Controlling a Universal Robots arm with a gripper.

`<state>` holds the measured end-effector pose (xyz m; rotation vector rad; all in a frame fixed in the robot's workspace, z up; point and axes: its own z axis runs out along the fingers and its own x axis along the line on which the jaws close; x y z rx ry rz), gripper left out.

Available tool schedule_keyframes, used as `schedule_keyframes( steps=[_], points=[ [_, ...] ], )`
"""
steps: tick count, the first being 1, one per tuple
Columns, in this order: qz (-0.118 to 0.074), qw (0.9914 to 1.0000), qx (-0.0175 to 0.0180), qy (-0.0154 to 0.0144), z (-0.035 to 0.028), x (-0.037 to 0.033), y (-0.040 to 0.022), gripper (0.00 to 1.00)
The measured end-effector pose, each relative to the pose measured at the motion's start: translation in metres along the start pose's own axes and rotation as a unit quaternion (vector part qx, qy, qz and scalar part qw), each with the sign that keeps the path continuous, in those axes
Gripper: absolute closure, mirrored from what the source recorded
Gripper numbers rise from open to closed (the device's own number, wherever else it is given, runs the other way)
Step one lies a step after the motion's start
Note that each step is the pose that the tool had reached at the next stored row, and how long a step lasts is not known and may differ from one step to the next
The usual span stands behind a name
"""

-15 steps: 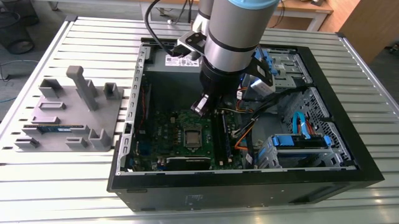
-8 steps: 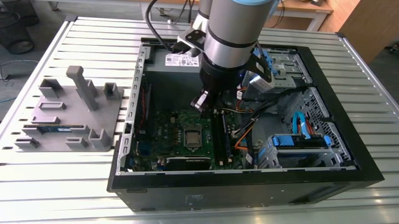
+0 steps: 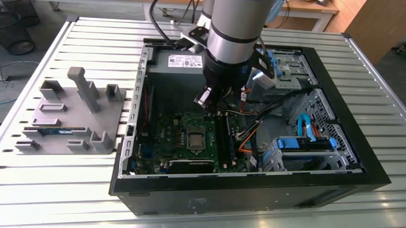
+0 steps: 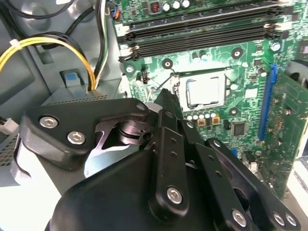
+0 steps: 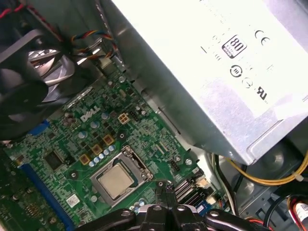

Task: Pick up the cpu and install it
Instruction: 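Install the first cpu locking lever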

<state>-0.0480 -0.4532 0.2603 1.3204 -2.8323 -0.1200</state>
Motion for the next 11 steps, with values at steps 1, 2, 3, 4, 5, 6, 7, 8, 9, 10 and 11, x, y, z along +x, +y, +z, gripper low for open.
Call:
schedule_keyframes(
  steps=[1, 2, 3, 4, 5, 6, 7, 8, 9, 10, 11],
  points=[
    [0.000, 1.00000, 0.0000, 0.0000, 0.0002, -0.0011, 0.0009, 0.89],
    [0.000, 1.00000, 0.0000, 0.0000, 0.0003, -0.0022, 0.0018, 0.89],
    [0.000, 1.00000, 0.0000, 0.0000, 0.0004, -0.0033, 0.0027, 0.89],
    [0.000, 1.00000, 0.0000, 0.0000, 0.0006, -0.0044, 0.0036, 0.89],
    [0.000, 1.00000, 0.0000, 0.0000, 0.0007, -0.0051, 0.0042, 0.89],
    [0.000, 1.00000, 0.0000, 0.0000, 0.0009, -0.0057, 0.0047, 0.89],
    [0.000, 1.00000, 0.0000, 0.0000, 0.0011, -0.0061, 0.0050, 0.89],
    [0.000, 1.00000, 0.0000, 0.0000, 0.0014, -0.0065, 0.0053, 0.89],
    [0.000, 1.00000, 0.0000, -0.0001, 0.0018, -0.0069, 0.0056, 0.89],
    [0.000, 1.00000, 0.0000, 0.0000, 0.0021, -0.0076, 0.0062, 0.89],
    [0.000, 1.00000, 0.0000, 0.0000, 0.0024, -0.0085, 0.0068, 0.89]
  ],
)
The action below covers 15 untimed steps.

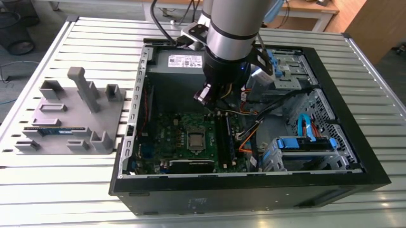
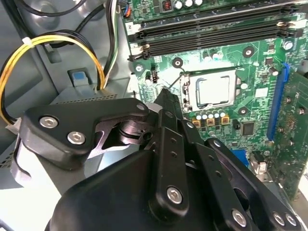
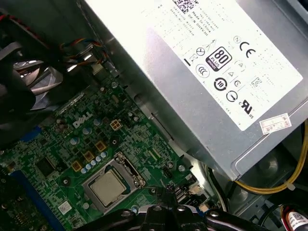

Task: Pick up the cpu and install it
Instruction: 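Install the first cpu locking lever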

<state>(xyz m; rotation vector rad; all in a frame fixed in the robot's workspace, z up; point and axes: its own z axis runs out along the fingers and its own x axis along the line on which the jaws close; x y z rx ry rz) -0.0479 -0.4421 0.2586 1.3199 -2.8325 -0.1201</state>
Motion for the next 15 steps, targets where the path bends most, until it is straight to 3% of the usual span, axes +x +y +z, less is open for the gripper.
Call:
schedule_keyframes(
  steps=[15],
  points=[
    [0.000, 1.00000, 0.0000, 0.0001, 0.0086, -0.0067, 0.0006, 0.89]
  ],
)
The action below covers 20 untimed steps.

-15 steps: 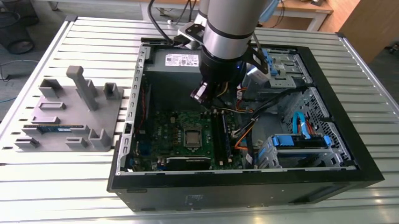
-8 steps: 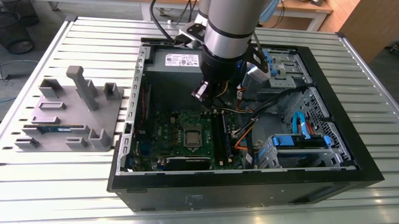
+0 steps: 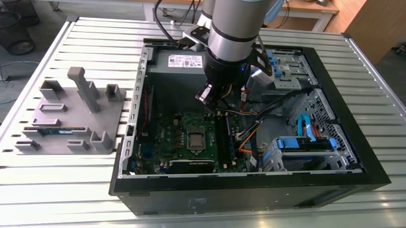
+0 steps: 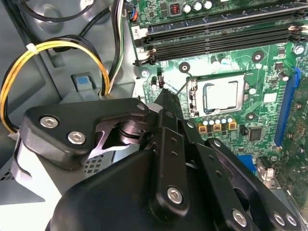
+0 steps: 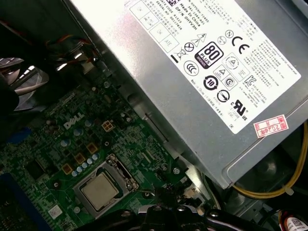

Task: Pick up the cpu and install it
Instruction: 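Install the first cpu locking lever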

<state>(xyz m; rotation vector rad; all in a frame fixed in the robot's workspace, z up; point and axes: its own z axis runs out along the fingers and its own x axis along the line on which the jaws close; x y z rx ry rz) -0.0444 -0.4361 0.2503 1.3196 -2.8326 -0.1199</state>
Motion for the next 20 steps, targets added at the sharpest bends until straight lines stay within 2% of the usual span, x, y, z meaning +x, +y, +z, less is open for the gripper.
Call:
schedule_keyframes(
  steps=[11, 20],
  points=[
    [0.000, 1.00000, 0.0000, -0.0001, 0.0080, -0.0016, 0.0009, 0.89],
    [0.000, 1.00000, 0.0002, 0.0003, 0.0094, 0.0016, -0.0015, 0.89]
  ],
)
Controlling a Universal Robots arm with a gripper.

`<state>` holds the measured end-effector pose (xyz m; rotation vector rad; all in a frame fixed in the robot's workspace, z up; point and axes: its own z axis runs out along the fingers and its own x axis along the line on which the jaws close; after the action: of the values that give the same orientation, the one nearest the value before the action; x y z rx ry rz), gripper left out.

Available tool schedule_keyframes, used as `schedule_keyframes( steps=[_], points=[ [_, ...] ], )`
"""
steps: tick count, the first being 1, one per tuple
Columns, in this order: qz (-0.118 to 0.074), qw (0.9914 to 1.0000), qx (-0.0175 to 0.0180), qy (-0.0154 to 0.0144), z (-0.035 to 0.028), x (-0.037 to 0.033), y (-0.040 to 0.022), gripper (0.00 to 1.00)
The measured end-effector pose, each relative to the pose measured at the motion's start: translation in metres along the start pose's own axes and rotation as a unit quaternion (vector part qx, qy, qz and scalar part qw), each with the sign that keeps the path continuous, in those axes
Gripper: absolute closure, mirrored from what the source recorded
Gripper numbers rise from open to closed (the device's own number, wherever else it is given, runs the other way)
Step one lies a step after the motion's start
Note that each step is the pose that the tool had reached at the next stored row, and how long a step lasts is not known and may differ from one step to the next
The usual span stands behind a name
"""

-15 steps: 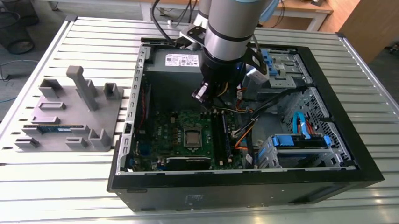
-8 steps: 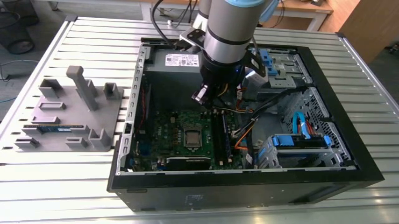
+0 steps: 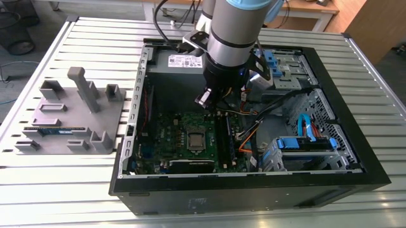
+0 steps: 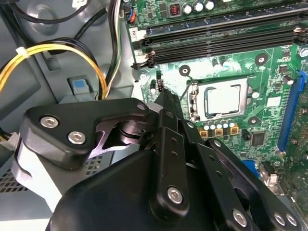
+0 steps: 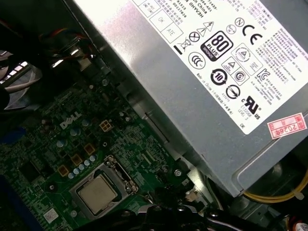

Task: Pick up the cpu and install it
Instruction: 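Install the first cpu locking lever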

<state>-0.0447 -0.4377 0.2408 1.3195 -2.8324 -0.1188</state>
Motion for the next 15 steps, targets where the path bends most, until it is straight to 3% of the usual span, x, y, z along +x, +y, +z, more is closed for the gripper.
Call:
schedule_keyframes(
  steps=[8, 15],
  points=[
    [0.000, 1.00000, 0.0012, 0.0013, 0.0001, 0.0091, -0.0047, 0.89],
    [0.000, 0.99997, 0.0047, 0.0056, 0.0003, 0.0126, -0.0073, 0.89]
  ],
)
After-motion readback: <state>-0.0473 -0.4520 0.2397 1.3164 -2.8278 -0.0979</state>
